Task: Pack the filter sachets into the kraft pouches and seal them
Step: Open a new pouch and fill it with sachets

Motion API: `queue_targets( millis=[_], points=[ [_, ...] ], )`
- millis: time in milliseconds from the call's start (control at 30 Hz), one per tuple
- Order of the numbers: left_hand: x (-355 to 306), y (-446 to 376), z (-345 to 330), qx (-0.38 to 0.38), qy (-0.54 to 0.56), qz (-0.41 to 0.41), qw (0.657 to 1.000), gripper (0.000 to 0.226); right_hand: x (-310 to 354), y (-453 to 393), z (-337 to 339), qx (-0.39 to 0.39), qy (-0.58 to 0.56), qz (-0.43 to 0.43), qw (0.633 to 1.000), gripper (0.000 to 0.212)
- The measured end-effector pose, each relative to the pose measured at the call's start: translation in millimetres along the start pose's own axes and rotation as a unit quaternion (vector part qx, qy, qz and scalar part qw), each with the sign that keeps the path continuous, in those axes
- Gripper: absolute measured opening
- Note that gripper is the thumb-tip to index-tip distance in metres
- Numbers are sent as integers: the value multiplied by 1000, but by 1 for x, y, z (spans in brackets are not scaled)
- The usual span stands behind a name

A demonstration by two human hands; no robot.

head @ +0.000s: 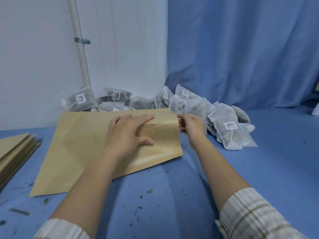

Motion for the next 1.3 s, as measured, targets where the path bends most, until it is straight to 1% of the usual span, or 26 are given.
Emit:
queue_targets(
  millis=[33,67,100,200,233,267,300,333,367,400,433,467,500,533,567,600,667,767,833,900,967,1133,1200,1300],
  points=[
    [1,0,-1,-2,-8,0,1000,74,-4,-10,17,-80,101,47,991,23],
    [2,0,-3,-1,-14,-3,1000,74,-10,-18,29,-118,206,72,969,26],
    [2,-1,-4,0,-17,-6,1000,74,-19,-25,34,-110,269,68,954,28],
    [6,-2,-4,-3,-7,-1,1000,74,-41,-33,24,6,327,21,945,30],
    [7,-2,-5,-2,-5,1,1000,75,-46,-32,18,33,357,20,933,33],
    [7,-2,-5,-2,-6,0,1000,75,-50,-34,15,43,381,27,923,35],
    [8,-3,-5,-4,-8,-3,1000,74,-48,-34,14,30,390,49,919,36],
    [8,-4,-4,-7,-9,-4,1000,74,-41,-34,16,-11,372,83,924,33],
    [9,-4,-4,-10,-9,-3,1000,74,-31,-33,22,-68,331,123,933,27],
    [9,-4,-3,-13,-8,-1,1000,74,-21,-29,30,-125,269,150,943,21],
    [10,-4,-3,-13,-8,0,1000,73,-14,-25,36,-159,198,157,954,17],
    [10,-4,-1,-12,-8,1,1000,73,-10,-24,38,-163,127,137,969,17],
    [10,-4,1,-12,-6,0,1000,72,-9,-22,37,-148,52,99,983,20],
    [9,-5,5,-17,0,-1,1000,71,-9,-21,36,-129,-19,63,989,24],
    [8,-5,11,-28,11,0,1000,70,-4,-19,36,-117,-69,46,990,26],
    [8,-6,18,-41,29,3,999,69,3,-16,39,-108,-93,45,989,25],
    [6,-5,31,-41,84,12,996,68,23,-7,45,-61,-112,58,990,20],
    [-2,-1,45,30,159,5,987,65,56,17,48,56,-125,92,986,20],
    [-11,3,59,57,168,-10,984,62,77,36,55,102,-112,123,981,21],
    [-17,6,77,55,167,-19,984,61,100,52,71,103,-115,151,976,22],
    [-25,10,99,44,166,-18,985,59,122,66,93,88,-137,168,972,23],
    [-53,27,154,29,169,-34,985,60,169,103,133,72,-210,179,959,24],
    [-64,36,174,23,170,-37,984,60,184,122,136,106,-207,177,956,24],
    [-82,49,197,5,168,-52,984,63,200,152,118,185,-154,196,951,22]
  ],
)
Point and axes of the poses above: each hand's wrist, its own y-axis away from the middle knuckle, its own z-axis out of the back of the hand, x = y × z, the point moved 7 cm from there along -y, towards the middle knuckle, and after that the axes turned 7 degrees about -x, right-handed, at the moved point
